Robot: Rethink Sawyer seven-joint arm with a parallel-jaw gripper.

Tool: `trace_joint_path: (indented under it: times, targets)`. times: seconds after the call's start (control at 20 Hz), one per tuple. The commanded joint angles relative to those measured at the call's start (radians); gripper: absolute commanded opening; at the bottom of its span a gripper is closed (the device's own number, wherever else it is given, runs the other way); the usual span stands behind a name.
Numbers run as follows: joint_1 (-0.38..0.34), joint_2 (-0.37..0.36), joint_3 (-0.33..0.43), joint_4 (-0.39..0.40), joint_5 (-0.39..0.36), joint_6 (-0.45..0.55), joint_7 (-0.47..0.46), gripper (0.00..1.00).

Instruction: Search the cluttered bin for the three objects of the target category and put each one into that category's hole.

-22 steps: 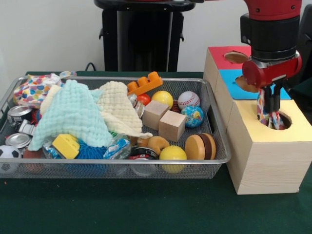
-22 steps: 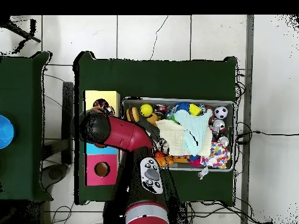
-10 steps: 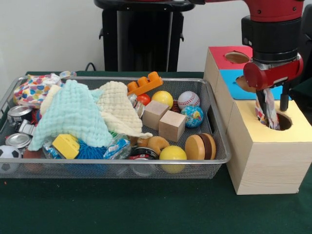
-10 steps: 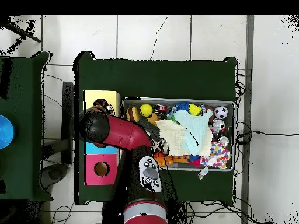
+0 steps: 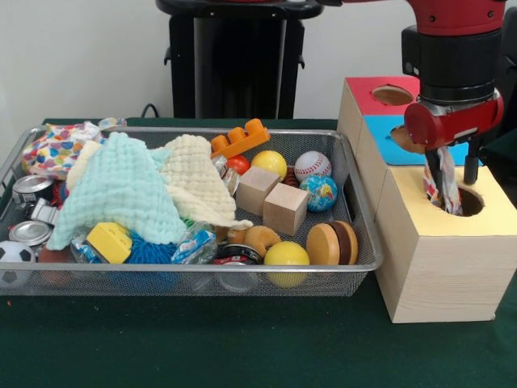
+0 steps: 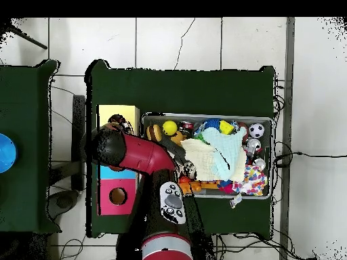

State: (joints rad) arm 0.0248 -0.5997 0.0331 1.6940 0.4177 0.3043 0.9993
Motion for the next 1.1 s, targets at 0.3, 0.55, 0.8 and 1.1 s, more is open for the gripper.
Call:
trace_joint_path:
  times: [0.3, 0.55, 0.8, 1.1]
  targets:
    - [0.027, 0.036, -0.011, -0.145, 0.097, 0.213, 0.393, 1.00]
    - [0.074, 0.076, -0.059, -0.244, 0.086, 0.273, 0.441, 1.00]
    - [0.060, 0.049, -0.067, -0.237, 0.023, 0.376, 0.392, 1.00]
    - [-0.020, -0.053, -0.024, -0.091, -0.045, 0.423, 0.203, 1.00]
